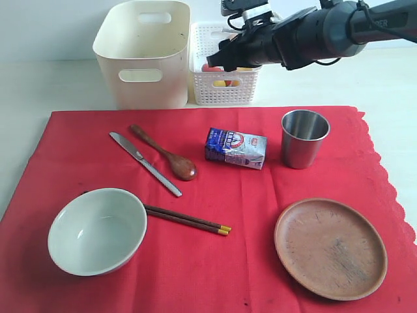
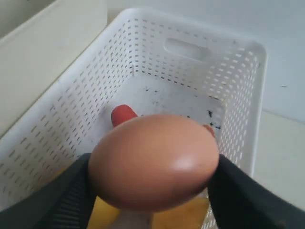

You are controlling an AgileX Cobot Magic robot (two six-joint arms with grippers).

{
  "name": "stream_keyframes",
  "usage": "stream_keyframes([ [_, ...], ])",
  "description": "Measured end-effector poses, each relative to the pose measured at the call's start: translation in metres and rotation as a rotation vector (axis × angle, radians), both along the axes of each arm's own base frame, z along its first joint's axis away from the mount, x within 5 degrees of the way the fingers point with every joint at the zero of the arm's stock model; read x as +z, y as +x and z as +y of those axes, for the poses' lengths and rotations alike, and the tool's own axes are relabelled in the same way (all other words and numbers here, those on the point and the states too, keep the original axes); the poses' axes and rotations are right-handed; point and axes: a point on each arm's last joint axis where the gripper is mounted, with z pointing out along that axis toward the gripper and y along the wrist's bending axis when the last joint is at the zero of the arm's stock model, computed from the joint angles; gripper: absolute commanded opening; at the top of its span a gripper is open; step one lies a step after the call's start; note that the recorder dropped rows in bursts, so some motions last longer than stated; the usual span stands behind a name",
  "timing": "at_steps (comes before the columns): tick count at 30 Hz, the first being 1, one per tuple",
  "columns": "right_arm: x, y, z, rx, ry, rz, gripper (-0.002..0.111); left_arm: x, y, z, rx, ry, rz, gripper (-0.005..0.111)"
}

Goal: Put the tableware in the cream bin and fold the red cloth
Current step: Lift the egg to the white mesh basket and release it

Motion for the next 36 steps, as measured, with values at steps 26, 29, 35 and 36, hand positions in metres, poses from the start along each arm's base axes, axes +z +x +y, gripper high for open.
stream_keyframes([
  [26, -0.0008, 0.0048, -0.0057, -0.066, -0.029, -0.039, 0.008, 0.0, 0.0, 0.0, 0.0, 0.0, 0.0, 0.0],
  [29, -0.0006, 0.0051, -0.0061, -0.084, -0.014, -0.034, 0.019, 0.0, 0.0, 0.0, 0.0, 0.0, 0.0, 0.0],
  [35, -0.0006, 0.0051, -0.0061, -0.099, 0.008, -0.023, 0.043, 0.0, 0.0, 0.0, 0.0, 0.0, 0.0, 0.0],
  [36, -0.0006, 0.0051, -0.0061, -0.099, 0.008, -0.023, 0.047, 0.0, 0.0, 0.0, 0.0, 0.0, 0.0, 0.0],
])
